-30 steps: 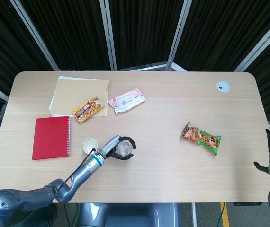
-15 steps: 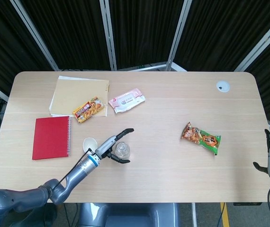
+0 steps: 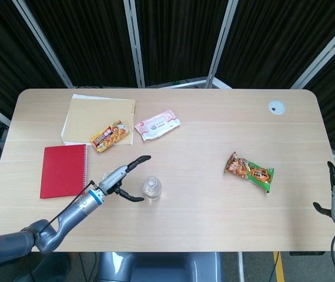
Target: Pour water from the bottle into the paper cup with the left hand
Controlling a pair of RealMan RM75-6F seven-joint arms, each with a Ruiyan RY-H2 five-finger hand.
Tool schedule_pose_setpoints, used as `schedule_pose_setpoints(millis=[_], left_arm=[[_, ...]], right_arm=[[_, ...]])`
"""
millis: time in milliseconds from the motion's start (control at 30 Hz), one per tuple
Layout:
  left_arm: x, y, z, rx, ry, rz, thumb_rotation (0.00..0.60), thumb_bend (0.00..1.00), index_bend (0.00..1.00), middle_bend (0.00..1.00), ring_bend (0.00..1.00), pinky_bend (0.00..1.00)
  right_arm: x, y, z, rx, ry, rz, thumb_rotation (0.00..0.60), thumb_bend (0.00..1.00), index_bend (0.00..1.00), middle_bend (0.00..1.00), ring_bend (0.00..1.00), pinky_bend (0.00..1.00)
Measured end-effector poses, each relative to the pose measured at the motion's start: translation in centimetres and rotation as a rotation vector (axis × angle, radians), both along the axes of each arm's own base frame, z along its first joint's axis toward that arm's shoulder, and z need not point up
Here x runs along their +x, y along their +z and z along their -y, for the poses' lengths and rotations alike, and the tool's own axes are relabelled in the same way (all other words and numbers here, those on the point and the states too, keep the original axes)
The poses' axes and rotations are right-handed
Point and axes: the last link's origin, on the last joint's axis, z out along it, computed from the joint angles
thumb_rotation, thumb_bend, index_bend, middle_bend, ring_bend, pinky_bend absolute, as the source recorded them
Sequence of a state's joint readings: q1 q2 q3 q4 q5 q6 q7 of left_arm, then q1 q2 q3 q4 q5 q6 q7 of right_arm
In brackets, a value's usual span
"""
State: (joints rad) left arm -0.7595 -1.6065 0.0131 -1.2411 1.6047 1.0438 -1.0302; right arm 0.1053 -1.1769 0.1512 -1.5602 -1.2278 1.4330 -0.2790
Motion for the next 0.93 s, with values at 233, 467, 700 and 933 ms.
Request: schedule_pose_setpoints(millis=[233, 467, 700, 933], left_arm=[[-3.4, 6.4, -0.7, 0.199, -0.053, -0.124, 0.6, 0.0, 0.0, 0.0, 0.0, 0.0], [-6.6, 10.9, 0.6, 0.488, -0.075, -0.361, 0.6, 0.0, 0.0, 0.0, 0.0, 0.0], [-9.6, 14.9, 5.0, 0.739, 0.015, -0.733, 0.6, 0.0, 0.0, 0.0, 0.0, 0.0], [-11.9, 17.6, 10.8, 0.821, 0.208, -0.951, 0.6, 0.0, 0.0, 0.0, 0.0, 0.0]], right_arm=[[0.5, 0.2, -0.3, -0.002, 0.021, 0.016, 0.6, 0.0, 0.0, 0.0, 0.0, 0.0], [1.1, 0.6, -0.4, -0.004, 0.061, 0.044, 0.6, 0.0, 0.0, 0.0, 0.0, 0.0], [1.8, 1.0, -0.5, -0.01, 0.127, 0.059, 0.6, 0.0, 0.0, 0.0, 0.0, 0.0], [2.2, 1.5, -1.0, -0.019, 0.16, 0.074, 0.6, 0.0, 0.0, 0.0, 0.0, 0.0]])
